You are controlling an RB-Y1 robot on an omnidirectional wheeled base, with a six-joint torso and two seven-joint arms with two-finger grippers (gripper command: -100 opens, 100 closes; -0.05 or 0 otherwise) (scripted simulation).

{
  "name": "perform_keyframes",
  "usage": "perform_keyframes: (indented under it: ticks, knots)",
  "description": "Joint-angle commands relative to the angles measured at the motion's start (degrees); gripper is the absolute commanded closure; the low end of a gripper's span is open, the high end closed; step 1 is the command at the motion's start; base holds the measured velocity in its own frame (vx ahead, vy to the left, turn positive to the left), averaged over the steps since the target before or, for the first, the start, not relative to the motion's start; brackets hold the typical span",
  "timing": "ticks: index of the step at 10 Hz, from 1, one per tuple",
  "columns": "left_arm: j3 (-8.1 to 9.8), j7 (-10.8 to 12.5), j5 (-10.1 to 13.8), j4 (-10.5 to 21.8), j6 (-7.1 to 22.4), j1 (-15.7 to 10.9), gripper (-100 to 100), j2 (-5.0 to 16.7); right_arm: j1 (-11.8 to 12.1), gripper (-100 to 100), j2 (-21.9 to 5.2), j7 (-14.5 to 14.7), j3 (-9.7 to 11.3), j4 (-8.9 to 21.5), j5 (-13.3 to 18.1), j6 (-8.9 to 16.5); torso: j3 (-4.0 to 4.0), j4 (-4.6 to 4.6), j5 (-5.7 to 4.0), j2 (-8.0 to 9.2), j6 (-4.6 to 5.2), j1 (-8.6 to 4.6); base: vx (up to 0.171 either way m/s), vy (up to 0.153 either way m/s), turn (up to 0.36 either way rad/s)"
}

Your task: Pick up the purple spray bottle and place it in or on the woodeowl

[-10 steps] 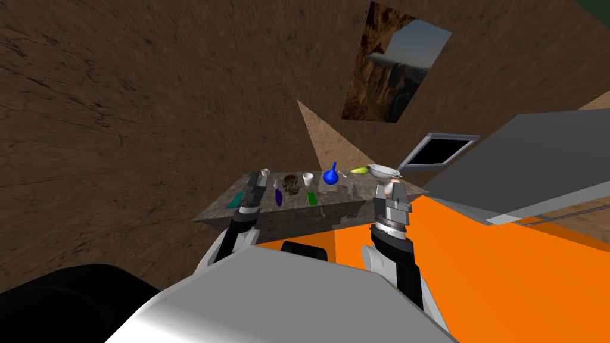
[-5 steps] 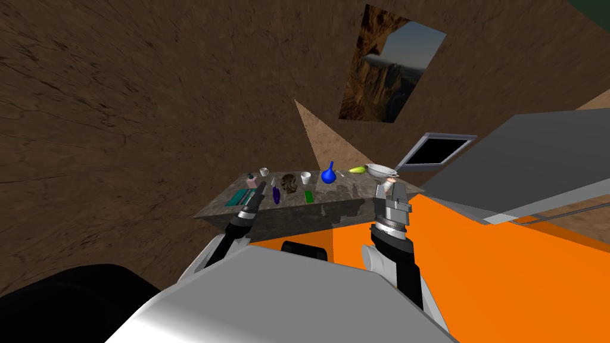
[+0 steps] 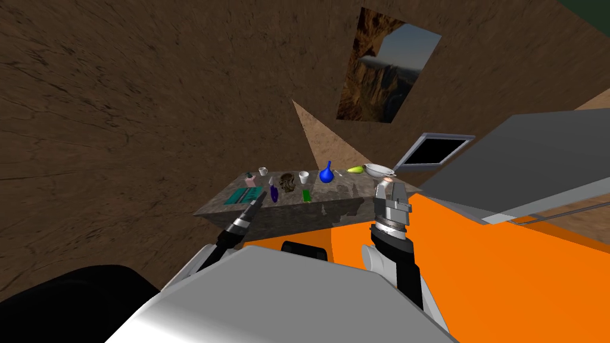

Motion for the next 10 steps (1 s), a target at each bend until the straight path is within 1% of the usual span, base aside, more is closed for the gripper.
perform_keyframes:
  ticks: [1,3,5,6,10]
  knots:
    - [0.67,-0.78,-1.44,0.7,1.89,1.45,-100,1.66,0.0,0,0.0,0.0,0.0,0.0,0.0,0.0,0.0,0.0,0.0,0.0,0.0,0.0,-0.016,-0.063,0.017]
    - [1.41,-1.82,-3.15,2.11,3.78,2.46,-100,3.57,0.0,0,0.0,0.0,0.0,0.0,0.0,0.0,-0.04,-0.01,-0.01,-0.07,0.0,-0.03,0.007,-0.066,0.019]
    - [2.07,-2.89,-4.82,3.4,5.79,2.9,-100,5.31,0.0,0,0.0,0.0,0.0,0.0,0.0,0.0,-0.06,-0.02,-0.01,-0.11,0.0,-0.06,0.009,-0.071,0.029]
    - [2.65,-3.96,-6.44,4.58,7.93,2.73,-100,6.84,0.0,0,0.0,0.0,0.0,0.0,0.0,0.0,-0.08,-0.03,-0.01,-0.14,0.01,-0.05,0.037,-0.075,0.058]
    - [3.55,-6.14,-9.62,6.72,12.57,0.73,-100,9.64,0.01,0,0.0,0.0,0.0,0.0,0.0,0.0,-0.17,-0.06,-0.03,-0.3,0.01,-0.1,0.049,-0.09,0.05]
